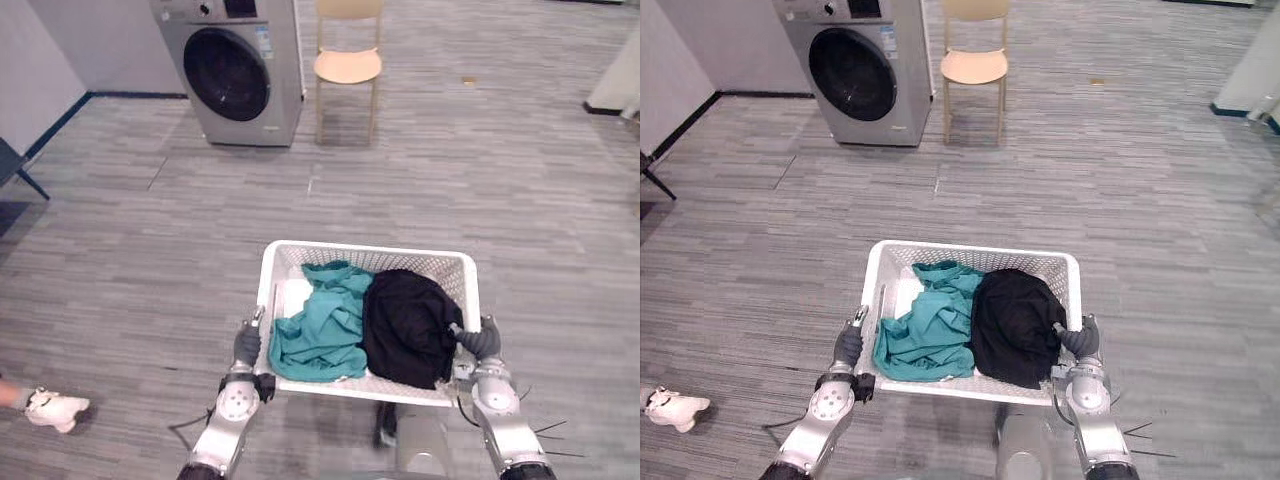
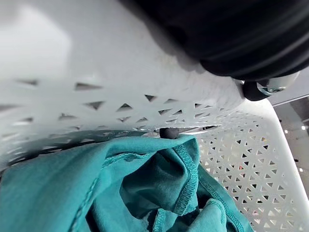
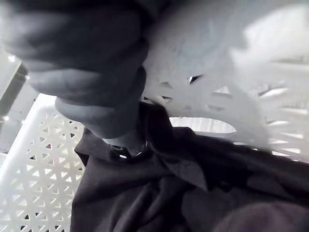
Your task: Pick up the laundry basket with both hands and put the clothes into the washing machine.
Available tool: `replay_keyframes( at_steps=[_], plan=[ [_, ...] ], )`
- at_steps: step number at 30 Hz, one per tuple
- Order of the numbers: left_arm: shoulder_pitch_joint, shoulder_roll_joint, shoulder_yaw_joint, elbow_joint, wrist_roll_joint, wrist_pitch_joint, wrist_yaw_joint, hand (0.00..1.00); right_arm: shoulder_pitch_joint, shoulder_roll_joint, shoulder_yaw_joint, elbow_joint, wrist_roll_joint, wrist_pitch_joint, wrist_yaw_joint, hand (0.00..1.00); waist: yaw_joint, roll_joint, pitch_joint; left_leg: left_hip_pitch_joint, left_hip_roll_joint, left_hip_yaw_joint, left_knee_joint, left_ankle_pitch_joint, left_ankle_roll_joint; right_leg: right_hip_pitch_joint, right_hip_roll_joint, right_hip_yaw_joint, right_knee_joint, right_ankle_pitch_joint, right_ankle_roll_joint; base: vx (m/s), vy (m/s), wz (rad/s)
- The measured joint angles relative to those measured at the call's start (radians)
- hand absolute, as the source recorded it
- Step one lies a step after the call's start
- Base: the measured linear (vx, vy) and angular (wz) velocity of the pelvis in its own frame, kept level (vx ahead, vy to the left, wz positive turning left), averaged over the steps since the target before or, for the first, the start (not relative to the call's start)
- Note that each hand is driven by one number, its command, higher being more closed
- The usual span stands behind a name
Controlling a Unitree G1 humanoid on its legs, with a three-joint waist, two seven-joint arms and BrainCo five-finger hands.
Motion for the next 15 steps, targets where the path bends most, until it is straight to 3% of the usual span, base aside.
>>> replay_keyframes(
  at_steps=[1,2,3,4,5,6,7,8,10,11,12,13,14,15],
  plan=[
    [-0.004,0.008,0.0,0.002,0.002,0.0,0.0,1.0,0.003,0.008,0.0,0.0,0.0,0.0,0.0,1.0,0.0,0.001,0.0,-0.009,0.012,0.0,0.056,0.037,-0.056,-0.009,0.005,0.014,0.063,0.001,-0.002,0.94,-0.198,-0.07],
    [-0.006,0.005,0.002,0.014,0.01,0.0,0.0,1.0,0.008,0.003,0.0,0.0,0.001,0.001,0.006,1.0,-0.002,0.021,0.001,-0.073,0.038,0.001,0.24,0.16,-0.077,-0.002,0.023,0.007,0.173,-0.097,-0.007,0.89,-0.211,-0.29],
    [0.003,-0.002,0.009,0.018,0.008,0.0,0.0,1.0,0.007,0.005,0.003,0.0,0.003,0.001,0.016,1.0,0.013,0.025,0.002,-0.165,0.061,0.018,0.459,0.434,-0.105,0.048,0.049,0.023,0.2,-0.179,0.007,0.87,-0.191,-0.38],
    [0.014,-0.005,0.01,0.018,0.008,-0.001,0.0,1.0,0.006,0.004,0.002,-0.002,0.003,0.002,0.017,1.0,0.024,0.03,0.002,-0.221,0.085,0.012,0.58,0.512,-0.127,0.084,0.065,0.03,0.193,-0.209,0.011,0.99,-0.148,-0.39],
    [0.015,-0.009,0.011,0.019,0.008,-0.002,-0.001,1.0,0.006,0.005,0.002,-0.002,0.007,0.003,0.015,1.0,0.026,0.039,0.007,-0.354,0.139,0.02,0.869,0.437,-0.087,0.176,0.101,0.029,0.168,-0.255,0.01,0.94,-0.105,-0.29],
    [0.022,-0.008,0.014,0.019,0.005,-0.004,-0.001,1.0,0.006,0.007,0.005,-0.002,0.007,0.003,0.015,1.0,0.04,0.032,0.016,-0.448,0.163,0.028,1.048,0.343,-0.012,0.29,0.125,0.047,0.13,-0.294,0.015,0.91,-0.081,-0.28],
    [0.029,-0.007,0.014,0.019,-0.004,-0.007,0.0,1.0,0.006,0.007,0.007,-0.002,0.008,0.003,0.015,1.0,0.048,0.024,0.023,-0.482,0.167,0.042,1.086,0.302,0.028,0.35,0.129,0.063,0.107,-0.308,0.022,0.7,-0.012,-0.41],
    [0.045,-0.008,0.015,0.016,-0.009,-0.018,0.0,1.0,0.006,0.006,0.009,-0.004,0.008,0.003,0.015,1.0,0.066,0.008,0.031,-0.562,0.171,0.079,1.083,0.239,0.069,0.453,0.126,0.095,0.044,-0.325,0.036,0.65,0.053,-0.49],
    [0.059,-0.009,0.017,0.001,-0.009,-0.034,-0.001,1.0,-0.004,0.002,0.009,-0.005,0.008,0.002,0.015,1.0,0.085,-0.008,0.035,-0.703,0.16,0.115,0.94,0.16,0.077,0.561,0.106,0.135,-0.047,-0.345,0.062,0.63,0.125,-0.51],
    [0.058,-0.013,0.025,-0.008,-0.008,-0.037,-0.001,1.0,-0.013,-0.002,0.01,-0.004,0.009,0.001,0.016,1.0,0.099,-0.012,0.035,-0.773,0.136,0.129,0.745,0.141,0.078,0.6,0.079,0.163,-0.079,-0.365,0.096,0.63,0.224,-0.45],
    [0.064,-0.017,0.033,-0.017,-0.008,-0.037,-0.002,1.0,-0.021,-0.004,0.011,-0.002,0.01,0.001,0.019,1.0,0.1,-0.012,0.036,-0.806,0.109,0.124,0.562,0.148,0.067,0.63,0.055,0.178,-0.097,-0.384,0.123,0.77,0.312,-0.62],
    [0.086,-0.025,0.043,-0.041,-0.007,-0.036,-0.004,1.0,-0.024,-0.008,0.017,-0.001,0.01,0.001,0.021,1.0,0.104,-0.004,0.031,-0.808,0.074,0.096,0.216,0.208,-0.012,0.679,0.029,0.208,-0.117,-0.427,0.171,0.66,0.303,-0.47],
    [0.094,-0.026,0.045,-0.051,-0.007,-0.036,-0.004,1.0,-0.024,-0.01,0.02,-0.001,0.009,0.001,0.021,1.0,0.107,0.002,0.029,-0.8,0.076,0.096,0.151,0.218,-0.027,0.689,0.037,0.216,-0.12,-0.437,0.183,0.56,0.259,-0.59],
    [0.117,-0.022,0.047,-0.068,-0.007,-0.035,-0.004,1.0,-0.024,-0.01,0.029,0.009,0.009,0.001,0.021,1.0,0.117,0.004,0.026,-0.779,0.074,0.116,0.138,0.352,0.01,0.733,0.022,0.249,-0.128,-0.468,0.198,0.59,0.303,-0.59]
  ],
)
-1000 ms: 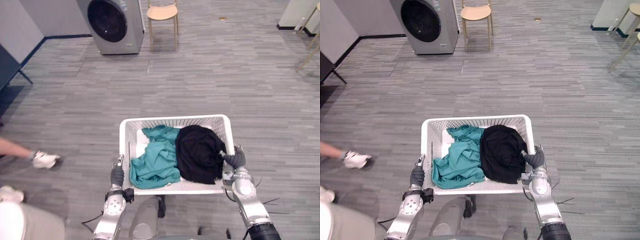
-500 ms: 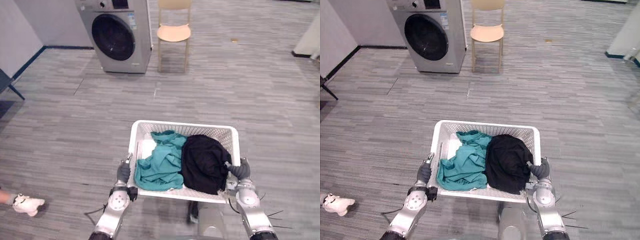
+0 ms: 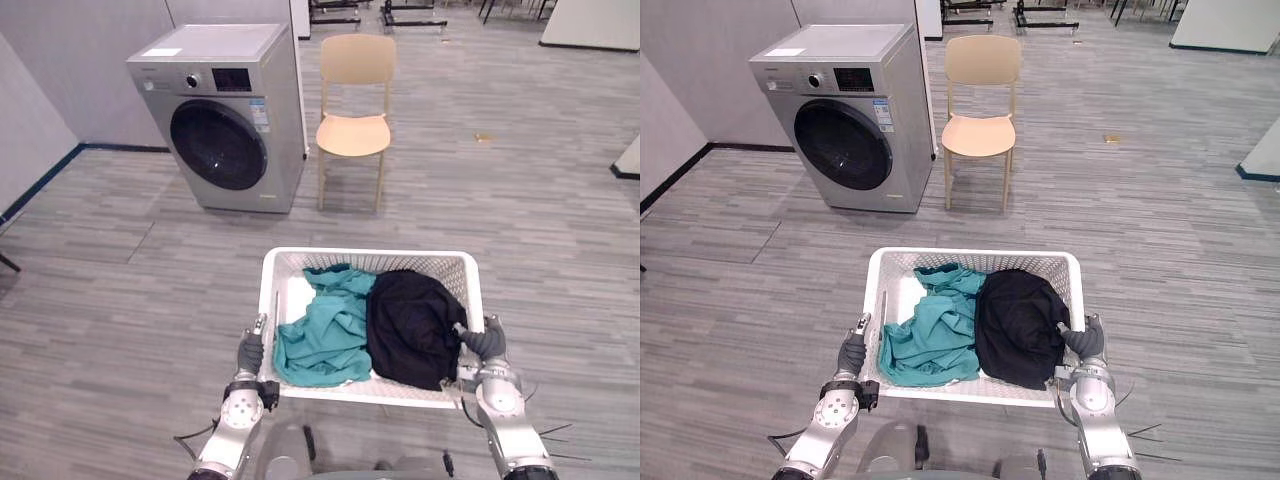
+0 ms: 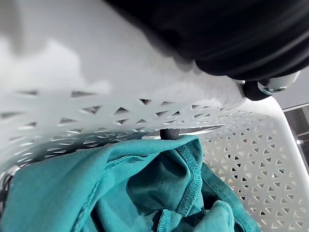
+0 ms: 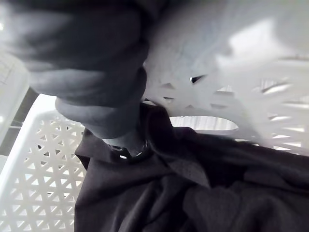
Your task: Pick up the laundry basket with both hands and put the clothes into the washing machine.
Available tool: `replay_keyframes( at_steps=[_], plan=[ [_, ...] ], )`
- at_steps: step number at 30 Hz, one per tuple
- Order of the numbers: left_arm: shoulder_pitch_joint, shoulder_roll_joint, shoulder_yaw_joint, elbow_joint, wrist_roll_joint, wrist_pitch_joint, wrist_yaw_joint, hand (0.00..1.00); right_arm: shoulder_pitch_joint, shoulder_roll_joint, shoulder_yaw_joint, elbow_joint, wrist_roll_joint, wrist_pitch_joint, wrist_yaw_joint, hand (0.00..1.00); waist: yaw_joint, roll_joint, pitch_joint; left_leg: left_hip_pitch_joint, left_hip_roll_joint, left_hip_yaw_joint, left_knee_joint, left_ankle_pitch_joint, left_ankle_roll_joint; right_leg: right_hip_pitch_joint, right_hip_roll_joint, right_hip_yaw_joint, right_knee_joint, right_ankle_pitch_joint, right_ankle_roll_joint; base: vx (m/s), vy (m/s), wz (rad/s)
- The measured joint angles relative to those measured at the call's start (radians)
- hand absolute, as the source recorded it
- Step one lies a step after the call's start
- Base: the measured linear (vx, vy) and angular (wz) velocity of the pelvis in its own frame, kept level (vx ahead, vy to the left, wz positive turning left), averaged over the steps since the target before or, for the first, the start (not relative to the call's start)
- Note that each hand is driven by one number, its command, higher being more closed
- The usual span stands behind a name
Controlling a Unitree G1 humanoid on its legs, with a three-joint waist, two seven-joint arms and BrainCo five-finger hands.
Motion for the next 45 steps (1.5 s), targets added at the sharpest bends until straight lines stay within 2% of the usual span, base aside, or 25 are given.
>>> replay_keyframes(
  at_steps=[1,2,4,5,6,8,10,12,16,18,19,20,21,22,23,24,27,29,31,32,33,35,39,42,45],
  plan=[
    [0.014,0.003,0.003,-0.005,0.002,0.011,0.001,1.0,0.001,0.004,0.004,0.016,-0.008,0.002,0.0,1.0,0.004,-0.035,-0.019,-0.006,-0.034,0.021,0.081,-0.036,0.084,0.022,-0.053,0.025,0.012,-0.012,-0.001,0.76,0.368,-0.49],
    [0.008,0.0,0.002,-0.005,0.003,0.019,0.0,1.0,0.0,0.007,0.004,0.022,-0.011,0.001,0.001,1.0,0.004,-0.056,-0.027,-0.015,-0.057,0.036,0.134,-0.097,0.12,0.0,-0.088,0.038,0.089,-0.016,0.014,0.9,0.457,-0.24],
    [-0.004,0.004,-0.001,-0.003,0.003,0.027,0.0,1.0,-0.015,0.009,0.0,0.039,-0.011,0.001,0.002,1.0,0.003,-0.088,-0.022,0.01,-0.091,0.07,0.18,-0.182,0.156,-0.15,-0.143,0.09,0.435,0.01,0.082,0.71,0.354,-0.07],
    [-0.011,0.01,-0.001,0.008,0.002,0.043,0.0,1.0,-0.021,0.024,-0.006,0.063,-0.015,0.002,0.013,1.0,0.0,-0.106,-0.01,0.078,-0.124,0.076,0.176,-0.227,0.166,-0.245,-0.176,0.098,0.735,0.056,0.142,0.67,0.297,-0.01],
    [-0.004,0.012,-0.002,0.014,0.004,0.061,0.0,1.0,-0.018,0.034,-0.007,0.101,-0.015,0.003,0.016,1.0,-0.012,-0.111,-0.006,0.18,-0.147,0.077,0.142,-0.25,0.172,-0.285,-0.206,0.041,0.917,0.048,0.093,0.81,0.32,0.04],
    [0.006,0.022,-0.002,0.019,0.007,0.064,0.0,1.0,-0.014,0.038,0.006,0.114,-0.015,0.001,0.02,1.0,-0.026,-0.093,-0.003,0.353,-0.165,0.073,0.013,-0.252,0.17,-0.34,-0.219,-0.07,0.981,0.007,0.001,0.77,0.249,-0.07],
    [-0.014,0.031,-0.002,0.014,0.007,0.06,0.0,1.0,-0.016,0.038,0.005,0.103,-0.014,-0.009,0.018,1.0,-0.036,-0.08,-0.008,0.453,-0.168,0.069,-0.09,-0.251,0.17,-0.432,-0.203,-0.18,0.896,-0.019,-0.03,0.58,0.135,-0.06],
    [-0.055,0.047,-0.013,0.017,0.008,0.06,-0.003,1.0,-0.025,0.038,-0.007,0.102,-0.009,-0.017,0.017,1.0,-0.055,-0.069,-0.003,0.538,-0.163,0.046,-0.162,-0.264,0.146,-0.553,-0.158,-0.269,0.637,-0.019,-0.057,0.61,0.078,0.13],
    [-0.083,0.048,-0.02,0.036,0.021,0.06,-0.017,1.0,-0.023,0.037,-0.024,0.102,-0.007,-0.017,0.012,1.0,-0.074,-0.06,0.006,0.656,-0.156,0.04,-0.201,-0.314,0.061,-0.612,-0.037,-0.295,0.037,0.222,-0.109,0.56,0.009,0.12],
    [-0.082,0.048,-0.021,0.037,0.03,0.06,-0.018,1.0,-0.01,0.039,-0.024,0.101,-0.007,-0.017,0.01,1.0,-0.081,-0.066,0.002,0.738,-0.158,0.024,-0.199,-0.337,0.021,-0.62,0.002,-0.294,0.005,0.286,-0.187,0.84,-0.072,0.24],
    [-0.08,0.023,-0.023,0.05,0.037,0.06,-0.019,1.0,-0.009,0.027,-0.028,0.101,-0.007,-0.011,0.009,1.0,-0.095,-0.011,-0.021,0.761,-0.109,0.001,-0.148,-0.346,0.004,-0.64,0.017,-0.274,0.112,0.419,-0.26,0.84,-0.099,0.1],
    [-0.083,0.016,-0.018,0.055,0.038,0.061,-0.019,1.0,-0.017,0.022,-0.028,0.101,-0.008,-0.009,0.009,1.0,-0.088,0.024,-0.026,0.73,-0.068,0.009,-0.044,-0.33,-0.021,-0.654,0.04,-0.278,0.192,0.37,-0.263,0.83,-0.109,-0.04],
    [-0.085,0.015,-0.01,0.056,0.037,0.061,-0.019,1.0,-0.021,0.024,-0.026,0.1,-0.008,-0.009,0.01,1.0,-0.086,0.031,-0.027,0.694,-0.049,0.019,0.054,-0.295,-0.038,-0.651,0.045,-0.276,0.227,0.333,-0.265,0.64,-0.127,-0.26],
    [-0.09,0.007,0.004,0.067,0.037,0.061,-0.019,1.0,-0.027,0.017,-0.021,0.1,-0.008,-0.009,0.013,1.0,-0.083,0.033,-0.026,0.611,-0.032,0.034,0.239,-0.171,-0.023,-0.628,0.054,-0.268,0.249,0.288,-0.265,0.77,-0.154,-0.28],
    [-0.09,-0.003,0.005,0.084,0.035,0.061,-0.018,1.0,-0.028,0.016,-0.016,0.099,-0.008,-0.006,0.013,1.0,-0.064,0.05,-0.025,0.505,0.048,0.046,0.519,-0.087,0.002,-0.541,0.087,-0.259,0.201,0.261,-0.251,0.88,-0.144,-0.28],
    [-0.09,-0.002,0.003,0.083,0.027,0.058,-0.019,1.0,-0.028,0.015,-0.016,0.098,-0.007,-0.005,0.011,1.0,-0.054,0.057,-0.013,0.412,0.136,0.06,0.77,-0.122,0.035,-0.431,0.128,-0.251,0.134,0.254,-0.251,0.69,-0.078,-0.31],
    [-0.086,-0.001,0.006,0.075,0.006,0.035,-0.017,1.0,-0.028,0.014,-0.016,0.05,-0.007,-0.005,0.003,1.0,-0.017,0.023,0.009,0.212,0.164,0.051,0.914,-0.205,0.07,-0.217,0.118,-0.202,0.006,0.244,-0.234,0.63,0.051,-0.3],
    [-0.091,-0.004,0.006,0.059,-0.001,0.02,-0.017,1.0,-0.029,0.01,-0.024,0.027,-0.006,-0.011,-0.004,1.0,-0.018,0.009,0.024,0.086,0.129,0.023,0.799,-0.235,0.055,-0.14,0.086,-0.187,-0.038,0.205,-0.17,0.62,0.224,-0.15],
    [-0.094,-0.012,0.005,0.057,0.0,0.02,-0.017,1.0,-0.028,0.003,-0.026,0.03,0.001,-0.012,-0.006,1.0,-0.018,0.026,0.028,0.047,0.105,0.008,0.456,-0.235,0.035,-0.114,0.056,-0.176,-0.001,0.156,-0.114,0.46,0.277,-0.13],
    [-0.093,-0.019,0.002,0.056,0.001,0.02,-0.018,1.0,-0.024,-0.012,-0.03,0.03,0.001,-0.016,-0.005,1.0,-0.021,0.071,0.031,0.074,0.103,-0.003,0.148,-0.125,0.073,-0.114,0.067,-0.156,0.067,0.094,-0.066,0.38,0.269,0.09],
    [-0.11,-0.011,0.002,0.076,0.003,0.036,-0.019,1.0,-0.015,0.026,-0.049,0.045,0.011,-0.011,-0.006,1.0,-0.022,0.016,0.031,0.12,0.033,0.01,0.104,-0.128,0.065,-0.116,0.001,-0.131,0.086,0.061,-0.044,0.34,0.26,0.21],
    [-0.099,-0.005,0.001,0.074,0.005,0.038,-0.02,1.0,-0.007,0.035,-0.055,0.048,0.009,-0.011,0.001,1.0,-0.022,-0.025,0.027,0.139,-0.033,0.02,0.069,-0.136,0.091,-0.106,-0.053,-0.118,0.072,0.047,-0.022,0.32,0.178,0.32],
    [-0.086,0.003,0.0,0.074,0.005,0.051,-0.019,1.0,-0.029,0.037,-0.041,0.108,-0.007,-0.012,0.014,1.0,0.006,-0.039,0.026,0.197,-0.069,0.069,0.014,-0.167,0.116,-0.116,-0.098,-0.076,0.126,0.064,-0.001,0.27,0.1,-0.17],
    [-0.058,0.018,-0.027,0.074,0.006,0.057,-0.019,1.0,-0.032,0.042,-0.044,0.17,-0.01,-0.012,0.016,1.0,-0.025,-0.054,0.024,0.302,-0.083,0.064,-0.069,-0.171,0.118,-0.221,-0.152,-0.102,0.428,0.107,0.021,0.26,0.063,0.01],
    [-0.058,0.038,-0.045,0.074,0.008,0.058,-0.02,1.0,-0.015,0.046,-0.048,0.184,-0.009,-0.016,0.013,1.0,-0.048,-0.086,0.002,0.32,-0.076,0.031,-0.085,-0.172,0.118,-0.304,-0.18,-0.116,0.469,0.018,-0.004,0.2,-0.049,0.26]
  ],
)
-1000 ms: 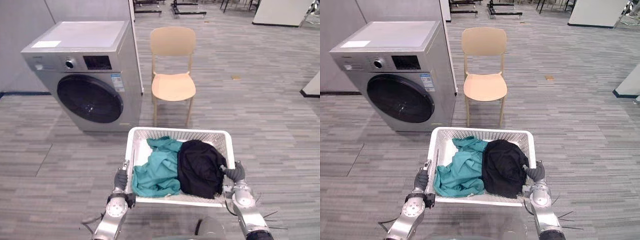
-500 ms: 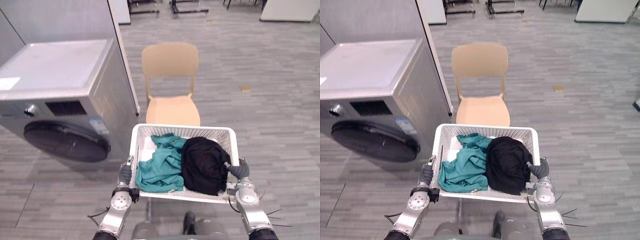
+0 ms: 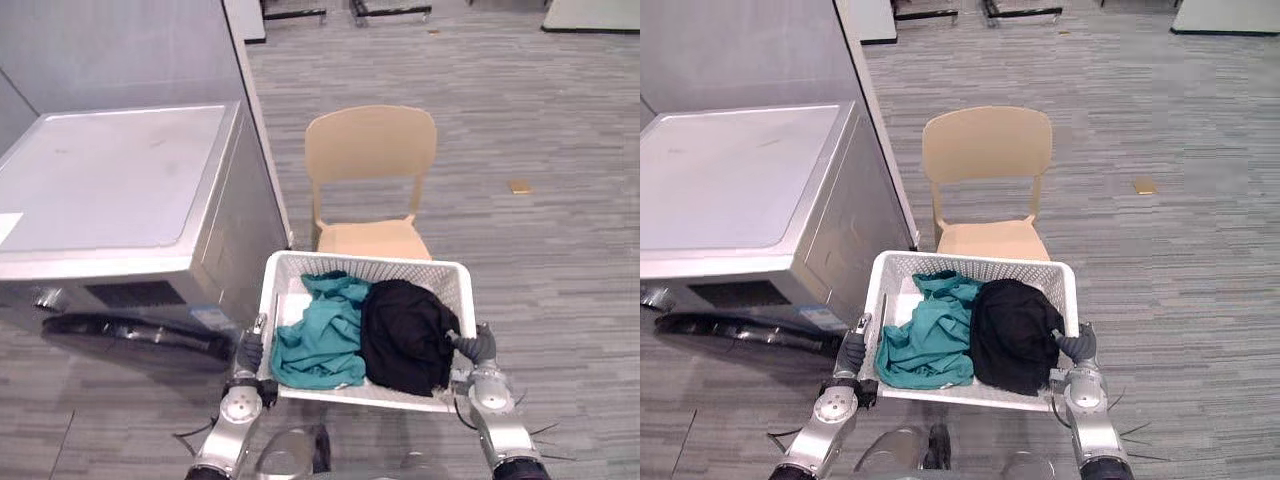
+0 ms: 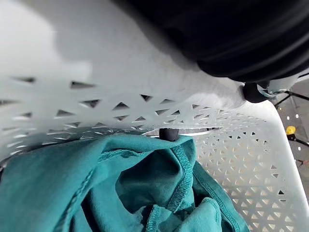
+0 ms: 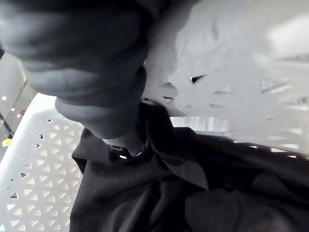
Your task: Pick up the laundry basket with both hands and put the clothes into the washing machine.
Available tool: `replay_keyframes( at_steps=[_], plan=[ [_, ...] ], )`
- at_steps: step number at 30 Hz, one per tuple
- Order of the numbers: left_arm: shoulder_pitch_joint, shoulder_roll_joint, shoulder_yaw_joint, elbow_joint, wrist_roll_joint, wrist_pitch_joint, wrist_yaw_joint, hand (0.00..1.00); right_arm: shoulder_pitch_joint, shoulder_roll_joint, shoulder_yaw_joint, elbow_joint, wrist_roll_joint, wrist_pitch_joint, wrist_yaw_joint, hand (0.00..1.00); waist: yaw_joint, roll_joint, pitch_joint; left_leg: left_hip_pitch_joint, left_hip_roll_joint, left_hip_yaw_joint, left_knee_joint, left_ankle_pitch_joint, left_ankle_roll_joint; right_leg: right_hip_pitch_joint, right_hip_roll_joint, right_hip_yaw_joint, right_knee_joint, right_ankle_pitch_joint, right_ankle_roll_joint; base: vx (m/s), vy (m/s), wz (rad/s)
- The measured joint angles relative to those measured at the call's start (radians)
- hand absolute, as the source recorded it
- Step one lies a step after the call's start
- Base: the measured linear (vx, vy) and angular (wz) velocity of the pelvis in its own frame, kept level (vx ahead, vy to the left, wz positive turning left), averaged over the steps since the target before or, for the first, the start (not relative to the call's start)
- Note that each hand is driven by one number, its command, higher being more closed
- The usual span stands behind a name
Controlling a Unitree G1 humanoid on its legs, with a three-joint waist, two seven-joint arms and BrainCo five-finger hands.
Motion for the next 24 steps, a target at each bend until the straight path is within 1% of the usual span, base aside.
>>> replay_keyframes(
  at_steps=[1,2,3,4,5,6,7,8,9,10,12,14,16,18,20,21,22,24],
  plan=[
    [-0.002,0.0,-0.002,0.0,0.0,0.0,0.0,1.0,0.002,0.001,-0.004,0.0,0.0,-0.002,0.0,1.0,0.001,-0.001,-0.001,0.001,0.006,-0.007,0.001,-0.002,-0.004,-0.016,-0.001,0.005,-0.009,-0.007,0.002,0.22,-0.154,0.33],
    [-0.005,0.003,-0.011,0.0,0.001,0.0,-0.001,1.0,0.009,0.006,-0.015,0.0,0.001,-0.003,0.0,1.0,0.0,0.0,0.0,0.009,0.018,-0.023,0.004,-0.005,-0.015,-0.033,0.005,0.015,-0.055,-0.014,0.01,0.18,-0.202,0.35],
    [-0.006,0.005,-0.017,0.0,0.003,0.0,0.0,1.0,0.018,0.01,-0.02,0.0,0.002,-0.003,-0.004,1.0,0.001,-0.005,-0.004,0.015,0.028,-0.036,0.011,-0.013,-0.036,-0.032,0.02,0.016,-0.153,0.004,0.027,0.13,-0.196,0.38],
    [-0.006,0.011,-0.023,0.0,0.006,0.0,0.0,1.0,0.022,0.013,-0.02,0.0,0.002,-0.003,-0.008,1.0,0.002,-0.016,-0.01,0.014,0.026,-0.042,0.019,-0.019,-0.048,-0.025,0.019,0.016,-0.218,0.042,0.034,0.13,-0.249,0.35],
    [-0.01,0.027,-0.03,0.004,0.013,0.0,-0.001,1.0,0.027,0.021,-0.021,0.002,0.003,-0.004,-0.012,1.0,0.007,-0.046,-0.019,0.012,0.016,-0.05,0.043,-0.041,-0.077,-0.022,0.012,0.016,-0.304,0.155,0.069,0.1,-0.244,0.28],
    [-0.013,0.002,-0.033,0.024,0.014,0.005,-0.001,1.0,0.029,0.015,-0.023,0.02,0.008,-0.003,-0.012,1.0,0.005,-0.012,-0.032,0.009,0.054,-0.07,0.061,-0.051,-0.092,0.004,0.046,0.008,-0.323,0.154,0.053,0.14,-0.305,0.19],
    [-0.012,-0.001,-0.038,0.024,0.018,0.006,-0.002,1.0,0.036,0.009,-0.027,0.019,0.008,-0.003,-0.012,1.0,0.009,0.004,-0.042,0.005,0.071,-0.073,0.059,-0.055,-0.1,0.012,0.064,0.006,-0.348,0.156,0.049,0.14,-0.266,0.01],
    [-0.012,-0.004,-0.041,0.024,0.022,0.005,-0.005,1.0,0.036,0.001,-0.03,0.019,0.011,-0.004,-0.012,1.0,0.011,0.024,-0.05,0.003,0.095,-0.079,0.039,-0.051,-0.119,0.024,0.098,-0.008,-0.387,0.171,0.03,0.14,-0.262,-0.03],
    [-0.019,-0.004,-0.041,0.024,0.024,0.005,-0.01,1.0,0.036,0.001,-0.033,0.019,0.019,-0.004,-0.011,1.0,0.002,0.032,-0.055,0.009,0.106,-0.093,0.0,-0.032,-0.141,0.029,0.12,-0.023,-0.415,0.18,0.017,0.1,-0.19,0.03],
    [-0.024,-0.004,-0.041,0.025,0.029,0.005,-0.014,1.0,0.038,0.002,-0.036,0.019,0.021,-0.004,-0.011,1.0,-0.003,0.036,-0.058,0.012,0.111,-0.099,-0.022,-0.019,-0.147,0.029,0.125,-0.03,-0.425,0.184,0.012,0.07,-0.184,0.15],
    [-0.052,-0.006,-0.048,0.041,0.033,0.005,-0.021,1.0,0.042,0.0,-0.044,0.017,0.03,-0.004,-0.012,1.0,-0.003,0.029,-0.054,0.026,0.121,-0.104,-0.101,0.031,-0.163,0.029,0.143,-0.046,-0.452,0.195,-0.004,0.05,-0.153,0.14],
    [-0.073,-0.011,-0.054,0.05,0.033,0.005,-0.019,1.0,0.039,-0.002,-0.054,0.009,0.03,-0.005,-0.013,1.0,0.0,0.024,-0.05,0.016,0.122,-0.109,-0.122,0.052,-0.166,0.015,0.145,-0.052,-0.452,0.198,-0.008,0.01,-0.081,0.11],
    [-0.096,-0.011,-0.057,0.05,0.034,0.005,-0.015,1.0,0.026,-0.01,-0.055,0.008,0.033,-0.009,-0.014,1.0,0.0,0.022,-0.044,-0.007,0.119,-0.111,-0.122,0.06,-0.166,-0.01,0.142,-0.053,-0.447,0.2,-0.012,-0.04,-0.026,0.02],
    [-0.15,-0.008,-0.05,0.051,0.034,0.005,0.004,1.0,-0.021,-0.016,-0.055,0.008,0.039,-0.019,-0.021,1.0,0.0,0.017,-0.009,-0.049,0.106,-0.107,-0.115,0.075,-0.162,-0.066,0.133,-0.046,-0.412,0.201,-0.013,-0.13,-0.001,-0.04],
    [-0.266,-0.005,-0.024,0.07,0.032,0.005,0.031,1.0,-0.138,-0.039,-0.054,0.015,0.046,-0.03,-0.032,1.0,-0.002,0.015,0.074,-0.125,0.089,-0.1,-0.101,0.096,-0.154,-0.163,0.109,-0.039,-0.362,0.21,-0.019,-0.25,0.004,-0.04],
    [-0.3,-0.004,-0.016,0.081,0.031,0.005,0.038,1.0,-0.173,-0.048,-0.053,0.023,0.05,-0.03,-0.038,1.0,-0.003,0.016,0.094,-0.146,0.086,-0.099,-0.096,0.1,-0.155,-0.185,0.105,-0.037,-0.356,0.216,-0.021,-0.24,0.005,-0.04],
    [-0.366,0.001,0.005,0.096,0.031,0.005,0.049,1.0,-0.256,-0.064,-0.049,0.055,0.06,-0.03,-0.041,1.0,-0.004,0.017,0.137,-0.187,0.084,-0.095,-0.087,0.105,-0.154,-0.226,0.102,-0.032,-0.349,0.229,-0.024,-0.23,-0.004,-0.07],
    [-0.485,0.017,0.046,0.149,0.029,0.005,0.07,1.0,-0.393,-0.087,-0.026,0.101,0.076,-0.029,-0.044,1.0,-0.003,0.016,0.201,-0.249,0.087,-0.089,-0.062,0.11,-0.158,-0.285,0.104,-0.019,-0.35,0.256,-0.032,-0.21,-0.004,-0.15]
  ],
)
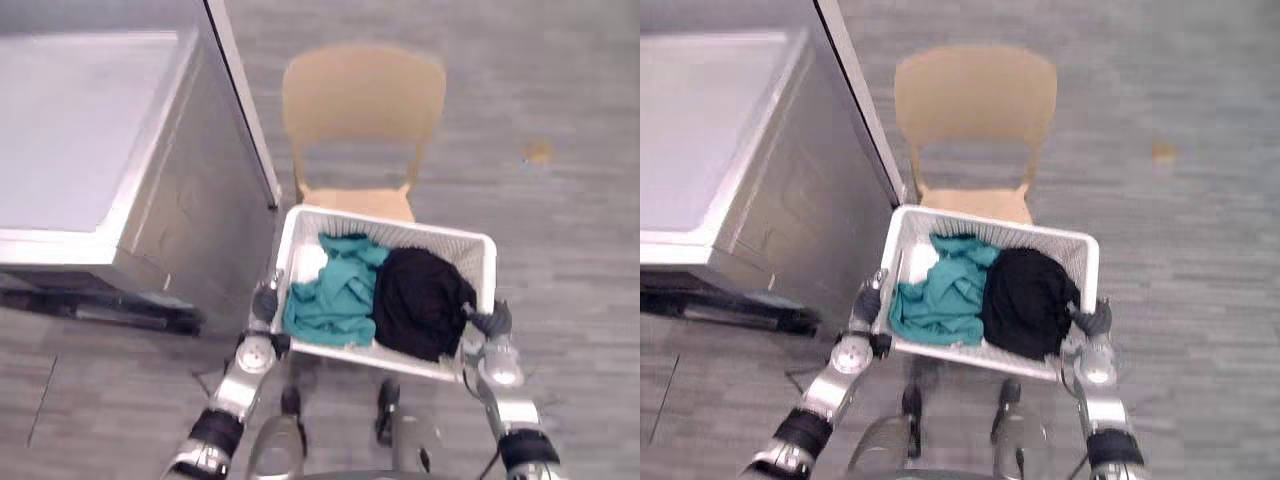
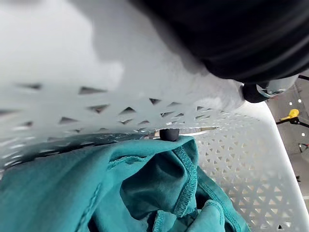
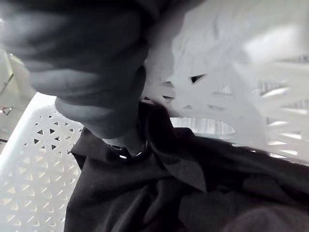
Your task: Pick up the laundry basket with both hands and put the clothes into the washing machine.
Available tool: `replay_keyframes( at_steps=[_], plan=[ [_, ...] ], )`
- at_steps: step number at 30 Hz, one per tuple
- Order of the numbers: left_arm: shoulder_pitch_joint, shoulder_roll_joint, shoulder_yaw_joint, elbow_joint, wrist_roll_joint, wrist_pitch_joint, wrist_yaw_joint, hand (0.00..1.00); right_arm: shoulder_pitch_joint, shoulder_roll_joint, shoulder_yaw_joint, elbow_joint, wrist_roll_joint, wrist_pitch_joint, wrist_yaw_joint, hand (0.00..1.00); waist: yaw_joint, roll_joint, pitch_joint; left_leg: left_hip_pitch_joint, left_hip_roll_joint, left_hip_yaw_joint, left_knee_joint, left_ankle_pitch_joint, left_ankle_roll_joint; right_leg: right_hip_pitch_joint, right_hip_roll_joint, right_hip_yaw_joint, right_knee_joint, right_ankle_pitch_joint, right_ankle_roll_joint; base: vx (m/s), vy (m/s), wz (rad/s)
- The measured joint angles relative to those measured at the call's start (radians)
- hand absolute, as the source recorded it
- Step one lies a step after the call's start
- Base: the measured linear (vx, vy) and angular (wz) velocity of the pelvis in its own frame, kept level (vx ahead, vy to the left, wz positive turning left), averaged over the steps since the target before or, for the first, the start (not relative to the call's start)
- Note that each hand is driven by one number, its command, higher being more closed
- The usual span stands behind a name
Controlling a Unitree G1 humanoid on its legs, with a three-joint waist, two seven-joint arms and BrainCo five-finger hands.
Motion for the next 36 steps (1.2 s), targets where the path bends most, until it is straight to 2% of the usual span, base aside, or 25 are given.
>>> replay_keyframes(
  at_steps=[4,5,6,11,14,15,19,21,22,29,36],
  plan=[
    [-0.168,0.014,0.045,0.135,-0.042,0.0,0.034,1.0,-0.182,-0.022,0.041,0.088,0.003,0.004,-0.02,1.0,-0.001,0.001,0.015,-0.088,0.007,0.006,0.033,0.008,0.005,-0.075,0.0,0.006,-0.007,0.034,-0.009,-0.1,0.006,-0.1],
    [-0.239,0.027,0.059,0.189,-0.049,0.0,0.044,1.0,-0.248,-0.022,0.041,0.122,0.004,0.007,-0.03,0.0,-0.001,0.0,0.022,-0.113,0.009,0.005,0.036,0.021,0.006,-0.09,0.003,0.003,-0.02,0.048,-0.011,-0.05,0.0,-0.04],
    [-0.305,0.034,0.075,0.23,-0.063,0.0,0.045,0.0,-0.306,-0.022,0.048,0.146,0.005,0.007,-0.039,0.0,-0.002,0.0,0.03,-0.13,0.011,0.005,0.039,0.023,0.006,-0.103,0.006,0.003,-0.029,0.061,-0.015,-0.03,-0.007,-0.04],
    [-0.518,0.051,0.156,0.366,-0.175,-0.007,0.085,0.0,-0.487,-0.001,0.052,0.222,0.039,0.007,-0.076,0.0,-0.003,0.001,0.046,-0.194,0.013,-0.003,0.062,0.026,0.009,-0.151,0.009,0.003,-0.037,0.074,-0.016,0.0,0.0,-0.02],
    [-0.557,0.055,0.216,0.373,-0.221,-0.026,0.106,0.0,-0.501,0.027,0.051,0.22,0.045,0.011,-0.081,0.0,0.001,0.001,0.047,-0.209,0.017,-0.004,0.062,0.026,0.009,-0.166,0.009,0.003,-0.034,0.074,-0.016,0.05,-0.001,-0.01],
    [-0.559,0.048,0.232,0.373,-0.255,-0.03,0.106,0.0,-0.502,0.045,0.048,0.218,0.053,0.026,-0.084,0.0,-0.001,0.001,0.047,-0.21,0.018,-0.003,0.062,0.026,0.009,-0.168,0.008,0.003,-0.033,0.074,-0.016,0.09,0.007,0.0],
    [-0.556,0.019,0.282,0.373,-0.351,-0.036,0.106,0.0,-0.501,0.07,0.044,0.212,0.085,0.048,-0.085,0.0,0.002,0.001,0.048,-0.213,0.018,0.002,0.062,0.026,0.009,-0.17,0.004,0.001,-0.033,0.074,-0.015,0.06,0.014,0.01],
    [-0.554,0.01,0.289,0.372,-0.363,-0.049,0.105,0.0,-0.498,0.08,0.029,0.178,0.093,0.047,-0.084,0.0,0.003,0.001,0.049,-0.214,0.018,0.004,0.062,0.026,0.009,-0.17,0.004,0.001,-0.032,0.074,-0.015,0.02,0.005,0.01],
    [-0.552,0.005,0.31,0.37,-0.363,-0.067,0.101,0.0,-0.491,0.082,0.027,0.129,0.099,0.044,-0.084,0.0,0.002,0.001,0.049,-0.213,0.018,0.004,0.063,0.026,0.008,-0.17,0.003,0.002,-0.03,0.073,-0.015,0.0,0.0,0.0],
    [-0.465,-0.033,0.314,0.321,-0.394,-0.09,0.059,0.0,-0.439,0.085,-0.011,0.054,0.127,-0.013,-0.077,0.0,0.004,0.001,0.049,-0.205,0.018,0.004,0.066,0.025,0.008,-0.164,0.0,0.003,-0.014,0.063,-0.014,-0.02,-0.006,0.02],
    [-0.345,-0.039,0.352,0.202,-0.392,-0.121,0.062,0.0,-0.346,0.04,-0.08,0.018,0.159,-0.029,-0.078,0.0,0.008,0.001,0.049,-0.185,0.016,-0.005,0.058,0.025,0.008,-0.151,-0.002,0.0,0.005,0.051,-0.016,-0.02,-0.014,0.04]
  ],
)
